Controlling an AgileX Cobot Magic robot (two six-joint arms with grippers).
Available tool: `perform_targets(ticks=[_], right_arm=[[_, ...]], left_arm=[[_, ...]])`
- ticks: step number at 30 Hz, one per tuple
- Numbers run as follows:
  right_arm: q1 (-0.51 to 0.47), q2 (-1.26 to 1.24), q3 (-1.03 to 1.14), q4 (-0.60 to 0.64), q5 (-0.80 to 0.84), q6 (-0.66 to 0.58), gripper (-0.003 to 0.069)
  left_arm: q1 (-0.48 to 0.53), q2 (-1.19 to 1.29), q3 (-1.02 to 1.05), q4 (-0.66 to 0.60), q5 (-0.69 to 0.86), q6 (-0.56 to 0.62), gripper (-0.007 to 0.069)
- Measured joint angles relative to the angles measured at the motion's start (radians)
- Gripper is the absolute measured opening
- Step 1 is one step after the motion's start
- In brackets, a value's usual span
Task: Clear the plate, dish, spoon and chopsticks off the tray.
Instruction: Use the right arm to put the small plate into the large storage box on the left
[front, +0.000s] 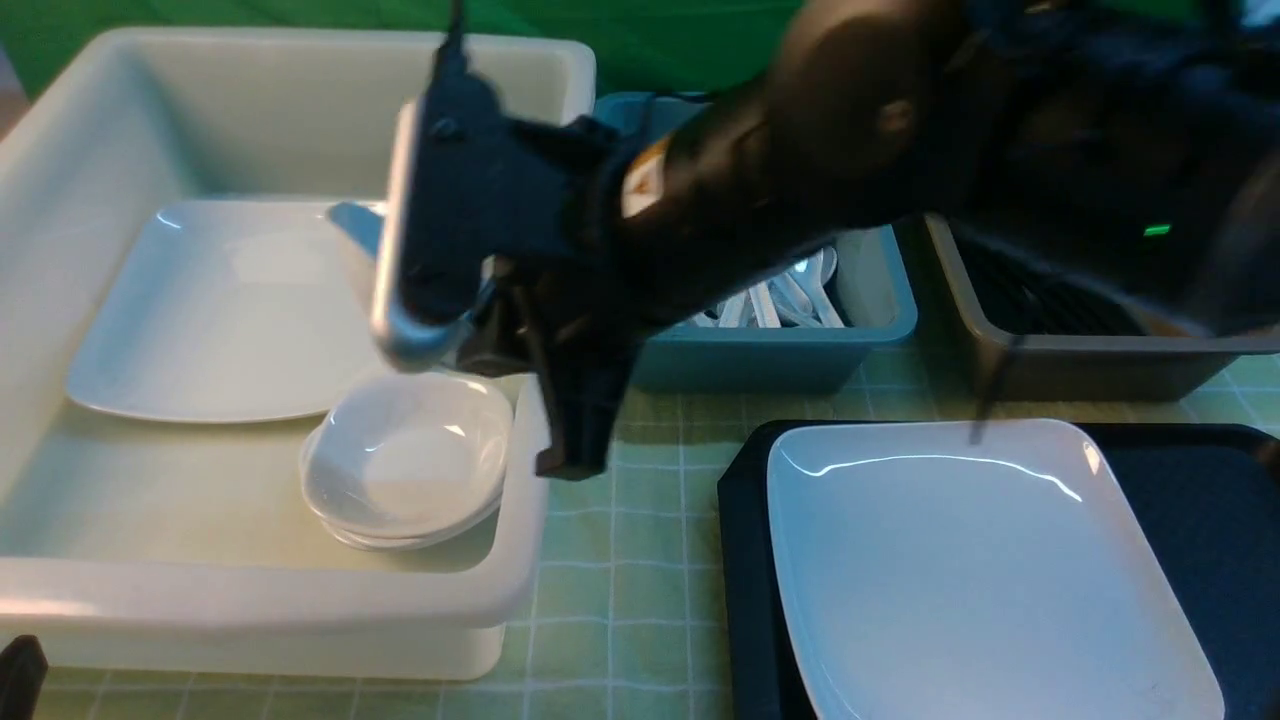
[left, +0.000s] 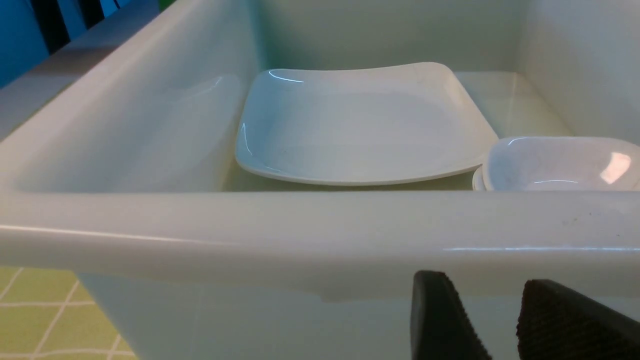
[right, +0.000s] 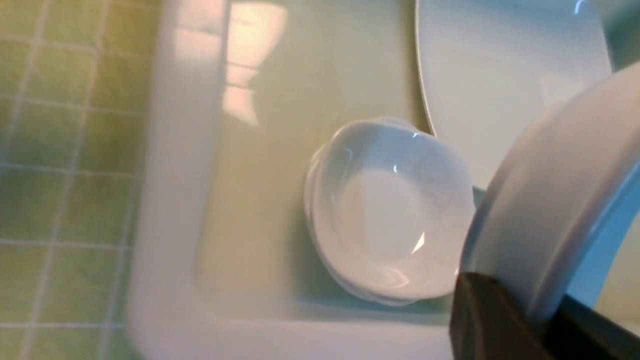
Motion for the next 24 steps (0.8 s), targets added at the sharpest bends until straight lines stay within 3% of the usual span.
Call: perform_targets(ticks=[3,6,15,20,24], right_arm=[[0.050,0.161,-0.137,-0.197,0.001,0.066,0.0030],[0.064,0.248,-0.201,-0.260,0.024,0.081,0.0031],[0.068,0.308,-0.234,-0.270,0.052,0.088,0.0086],[0.091,0.307,-0.236,-0.270,0.079,0.089,0.0219],[0.118,0.304,-0.236,-0.276,0.090,0.088,0.0284]], left_arm=[[0.000,0.000,0.000,0.000,0.000,0.000,0.0224],[0.000,0.000,0.000,0.000,0.000,0.000,0.0224],[0.000,0.000,0.000,0.000,0.000,0.000,0.0224],[0.000,0.000,0.000,0.000,0.000,0.000,0.0224],[0.000,0.000,0.000,0.000,0.000,0.000,0.0224]])
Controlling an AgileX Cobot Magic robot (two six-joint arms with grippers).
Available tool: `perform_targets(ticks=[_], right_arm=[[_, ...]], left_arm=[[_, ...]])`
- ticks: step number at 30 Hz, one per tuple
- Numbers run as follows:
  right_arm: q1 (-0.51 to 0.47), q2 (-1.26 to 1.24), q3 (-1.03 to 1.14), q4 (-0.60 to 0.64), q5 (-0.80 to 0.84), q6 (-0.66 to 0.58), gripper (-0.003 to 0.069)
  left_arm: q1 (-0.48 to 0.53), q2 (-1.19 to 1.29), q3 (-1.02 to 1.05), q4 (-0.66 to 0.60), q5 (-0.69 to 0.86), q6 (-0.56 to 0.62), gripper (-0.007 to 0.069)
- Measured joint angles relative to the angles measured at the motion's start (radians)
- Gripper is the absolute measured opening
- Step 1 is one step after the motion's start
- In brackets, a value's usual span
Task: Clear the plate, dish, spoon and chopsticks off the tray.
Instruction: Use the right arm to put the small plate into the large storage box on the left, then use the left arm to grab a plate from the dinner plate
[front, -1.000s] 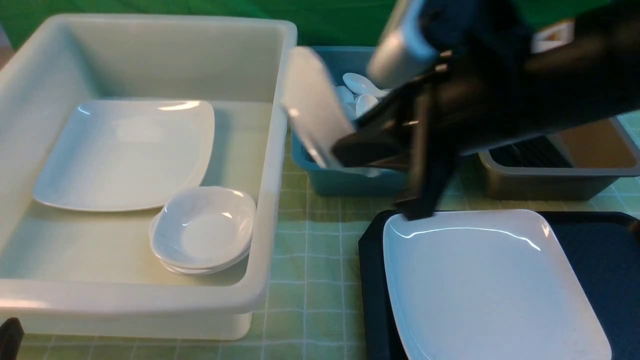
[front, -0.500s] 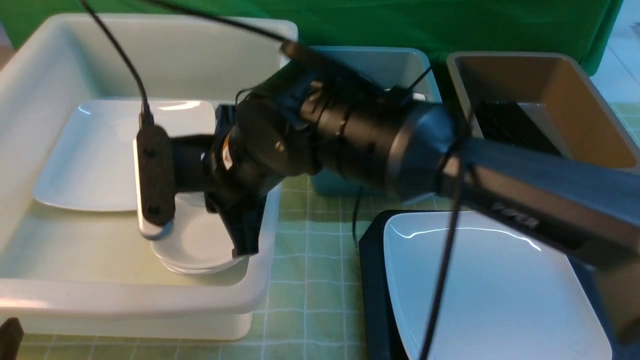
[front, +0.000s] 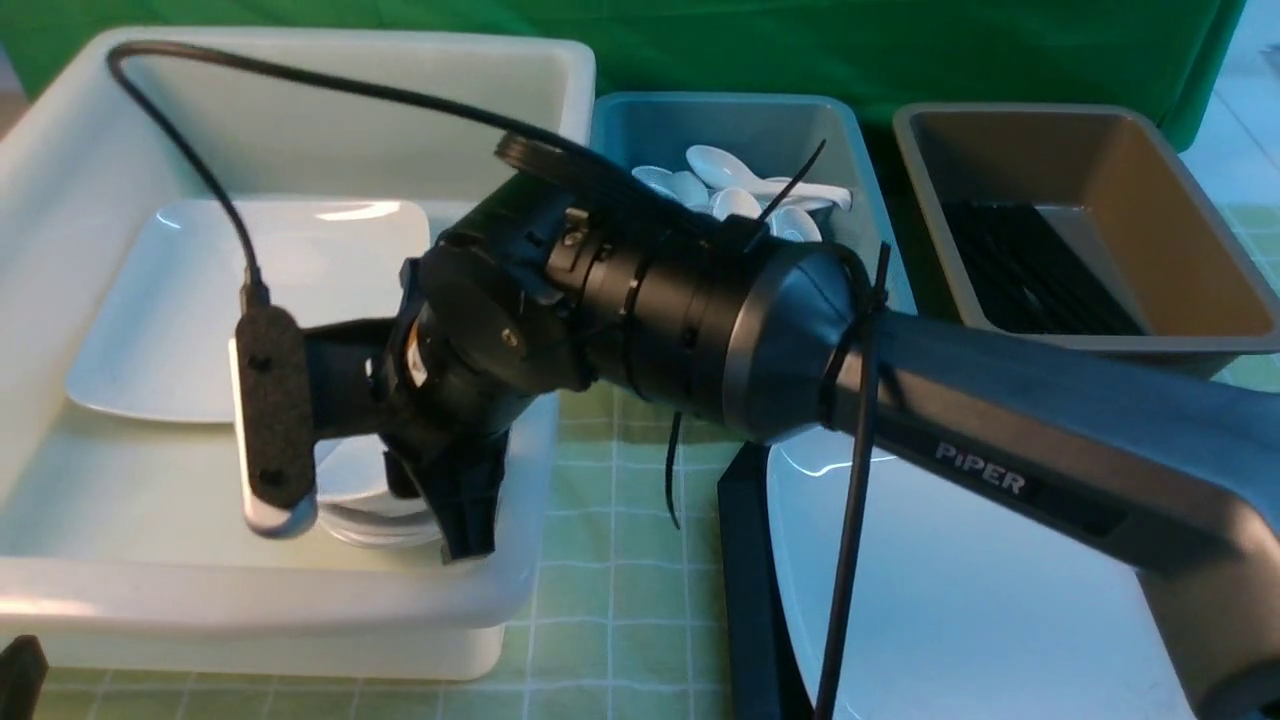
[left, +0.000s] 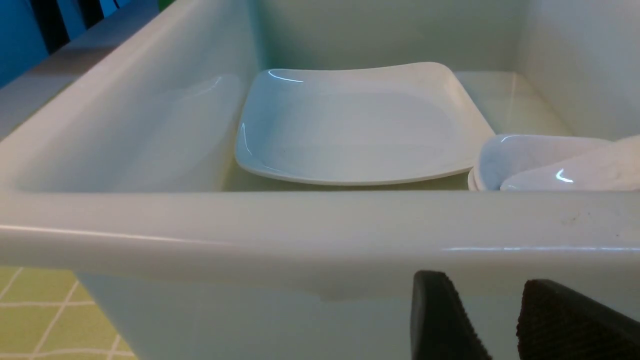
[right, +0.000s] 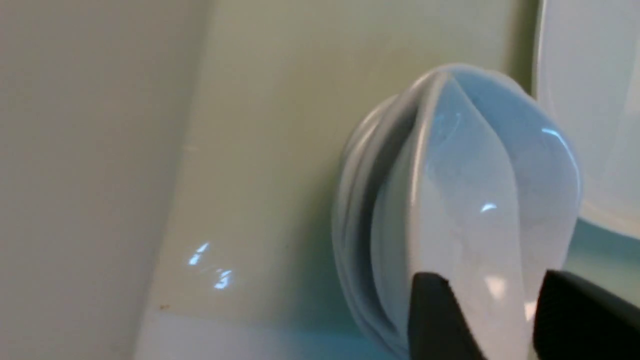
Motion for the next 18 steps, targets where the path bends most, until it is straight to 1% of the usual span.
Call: perform_targets(ticks=[6,7,10,11,13,15,16,17,18], right_arm=[[0.016,-0.052,0.000,-0.031,0.051,0.000,0.0295],[0.019,-0.081,-0.005,-0.048,0.083,0.005,0.0295],[0.020,-0.150,-0.023,-0.081,0.166,0.078,0.0293],[0.020,-0.182,-0.034,-0.109,0.209,0.143,0.0278],[0.020,-0.231,-0.053,-0.145,0.286,0.217,0.0229],[0.020,-0.296,-0.065,-0.206,0.359,0.321,0.0146],[0.020,-0.335,-0.065,-0.238,0.375,0.382,0.0081],[0.020,-0.355,-0.065,-0.253,0.379,0.397,0.0065],[0.019,-0.391,-0.062,-0.271,0.384,0.435,0.0034]], left_arm=[[0.000,0.000,0.000,0.000,0.000,0.000,0.0224],[0.000,0.000,0.000,0.000,0.000,0.000,0.0224],[0.000,0.000,0.000,0.000,0.000,0.000,0.0224],[0.000,0.000,0.000,0.000,0.000,0.000,0.0224],[0.000,0.000,0.000,0.000,0.000,0.000,0.0224],[0.000,0.000,0.000,0.000,0.000,0.000,0.0224],[0.000,0.000,0.000,-0.003,0.000,0.000,0.0224],[0.000,0.000,0.000,-0.013,0.000,0.000,0.0224],[0.000,0.000,0.000,-0.032,0.000,0.000,0.0224]])
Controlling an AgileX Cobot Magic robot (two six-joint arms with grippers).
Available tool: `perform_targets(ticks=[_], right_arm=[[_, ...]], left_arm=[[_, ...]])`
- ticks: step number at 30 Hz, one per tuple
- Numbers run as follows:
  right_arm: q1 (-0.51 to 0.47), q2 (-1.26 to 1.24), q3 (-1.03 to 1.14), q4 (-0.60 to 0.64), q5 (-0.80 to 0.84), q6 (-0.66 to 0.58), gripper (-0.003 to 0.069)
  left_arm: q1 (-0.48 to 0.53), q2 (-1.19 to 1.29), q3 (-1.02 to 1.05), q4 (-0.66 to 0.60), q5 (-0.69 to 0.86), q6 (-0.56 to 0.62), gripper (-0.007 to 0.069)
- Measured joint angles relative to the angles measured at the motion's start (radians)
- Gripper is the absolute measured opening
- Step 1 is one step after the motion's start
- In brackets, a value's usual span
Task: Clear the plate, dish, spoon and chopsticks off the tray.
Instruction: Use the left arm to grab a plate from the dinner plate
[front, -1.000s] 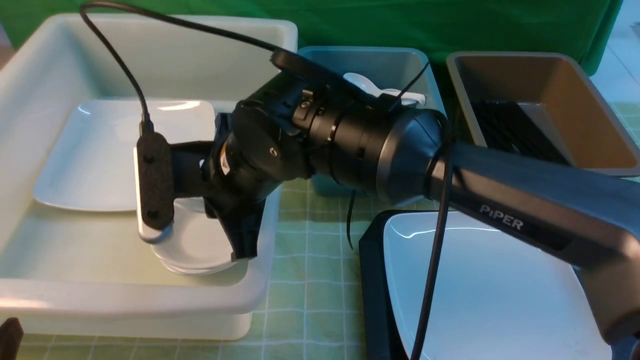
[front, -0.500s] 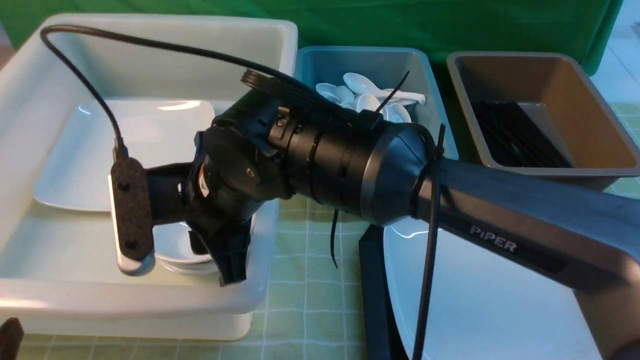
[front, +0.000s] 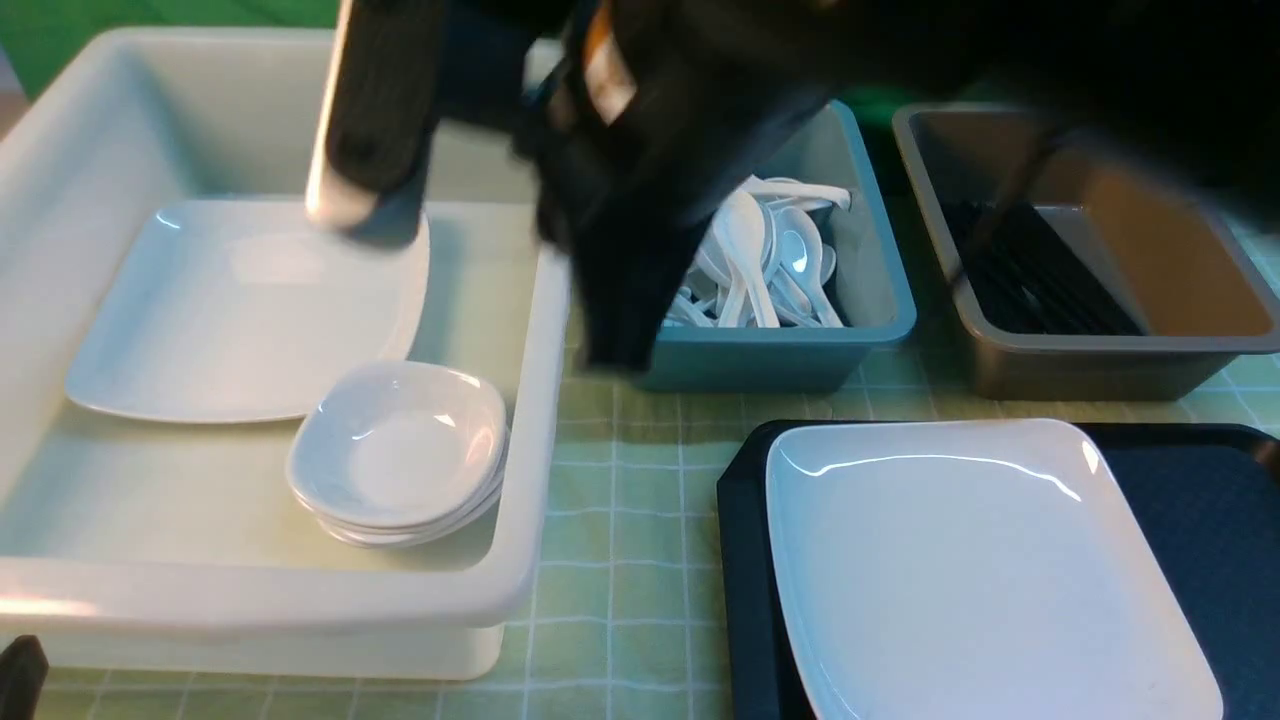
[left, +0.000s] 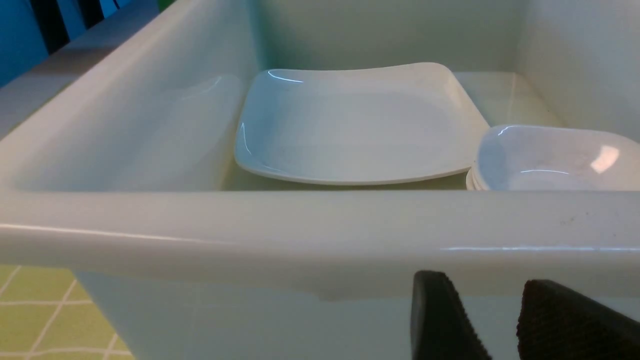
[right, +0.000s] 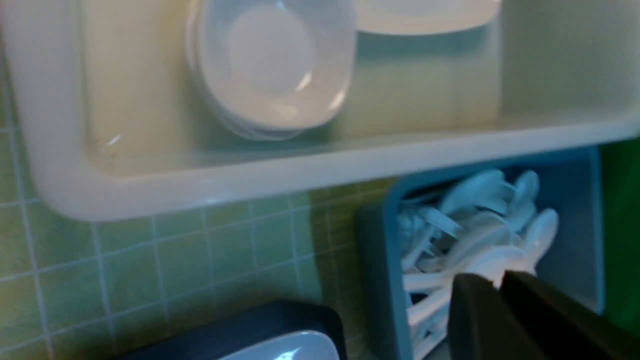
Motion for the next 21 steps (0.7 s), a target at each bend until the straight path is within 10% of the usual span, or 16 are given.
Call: perform_targets(ticks=[9,21], right_arm=[[-0.022,-0.407,0.194,-0.031,0.008,0.249,0.0009],[-0.022,-1.010,0.749,-0.033,0.019,0.433,0.0010]], left_arm=[[0.000,0.000,0.000,-0.702,-0.047,-0.253,0.0224],[0.000,-0.001,-0.098,-1.020,-0.008,-0.290,0.0137]])
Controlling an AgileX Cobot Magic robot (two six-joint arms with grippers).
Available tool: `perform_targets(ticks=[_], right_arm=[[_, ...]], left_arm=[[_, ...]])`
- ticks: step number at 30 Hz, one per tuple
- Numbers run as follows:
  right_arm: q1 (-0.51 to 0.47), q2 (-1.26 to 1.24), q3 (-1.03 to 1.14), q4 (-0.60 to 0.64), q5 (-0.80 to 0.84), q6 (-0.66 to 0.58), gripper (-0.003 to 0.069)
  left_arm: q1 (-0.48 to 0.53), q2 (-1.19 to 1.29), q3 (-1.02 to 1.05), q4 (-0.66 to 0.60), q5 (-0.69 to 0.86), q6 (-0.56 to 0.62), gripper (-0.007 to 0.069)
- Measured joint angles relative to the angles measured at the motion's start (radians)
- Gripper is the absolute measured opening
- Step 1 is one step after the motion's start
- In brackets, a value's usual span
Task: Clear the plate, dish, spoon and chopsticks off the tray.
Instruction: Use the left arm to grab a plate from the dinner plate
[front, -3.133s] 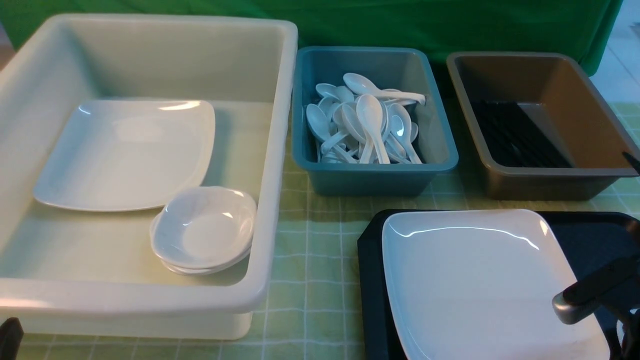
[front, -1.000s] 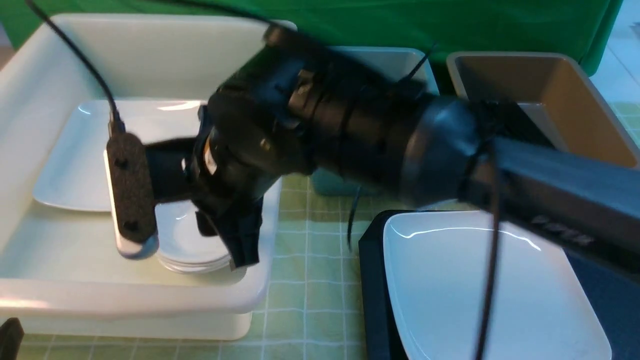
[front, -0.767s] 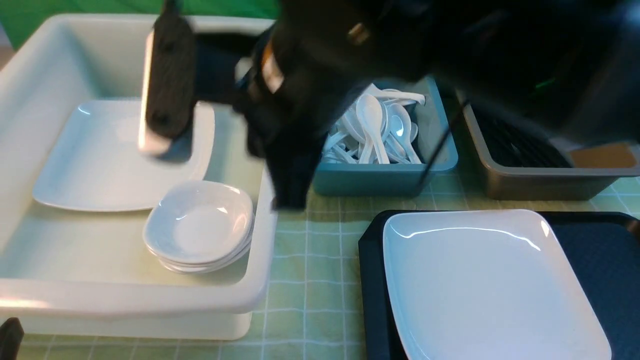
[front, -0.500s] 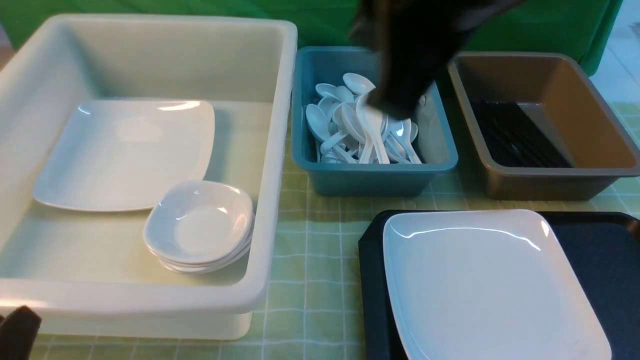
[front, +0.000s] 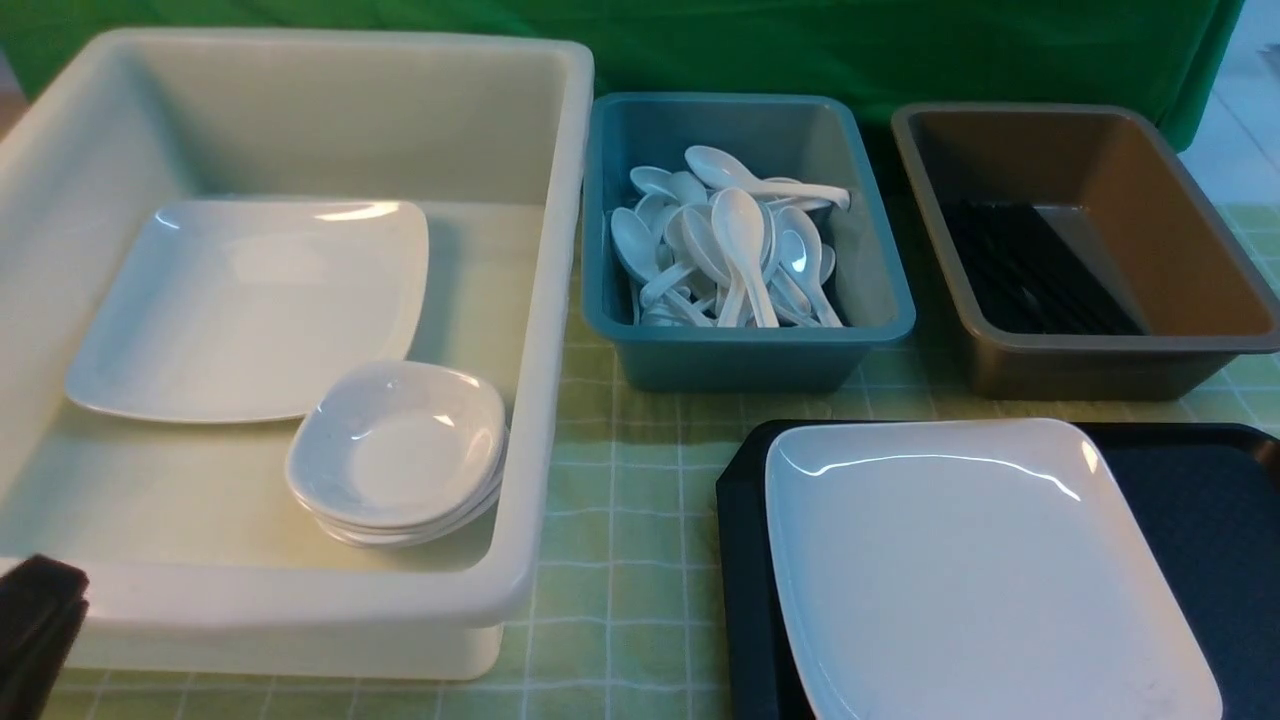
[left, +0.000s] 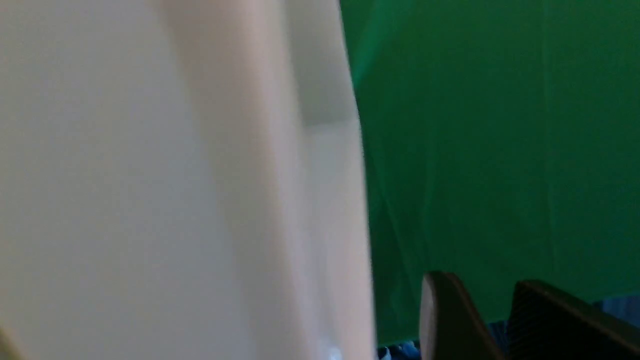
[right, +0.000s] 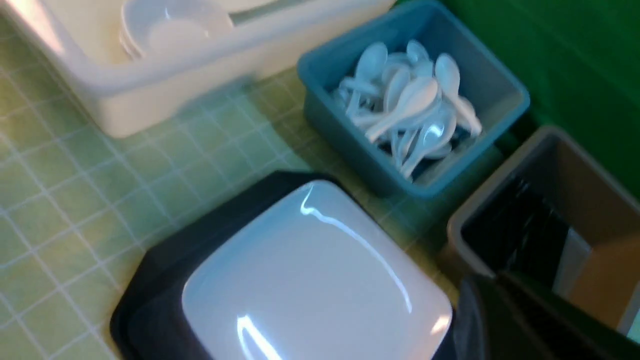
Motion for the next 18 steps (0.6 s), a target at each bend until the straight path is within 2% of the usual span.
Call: perform_targets(ticks=[3,4,5,6,12,14,18], right_arm=[[0.000,-0.117,0.118,-0.004,0.004,0.049,0.0010],[0.000,-0.151,0.155,-0.007,0.006,0.058,0.0010],[0.000,-0.176,0.185,-0.008,0.006,0.063,0.0010],[0.000,-0.180,0.189,-0.008,0.006,0.066,0.0010],[0.000,-0.216,0.236,-0.011,0.005,0.071,0.0010],[0.000,-0.216,0.236,-0.011,0.005,0.071,0.0010],[0.000,-0.217,0.238,-0.012,0.005,0.071,0.0014]], left_arm=[[0.000,0.053,-0.197,0.006,0.063,0.088,0.0036],[0.000,0.117,-0.292,0.024,0.130,0.135,0.0011],[0.000,0.192,-0.392,0.050,0.198,0.159,-0.0003],[0.000,0.205,-0.409,0.055,0.230,0.166,-0.0006],[0.000,0.795,-0.986,0.262,0.880,0.284,-0.0017],[-0.013,0.942,-1.087,0.262,0.957,0.314,-0.0017],[-0.087,1.083,-1.131,0.218,0.970,0.327,-0.0017]])
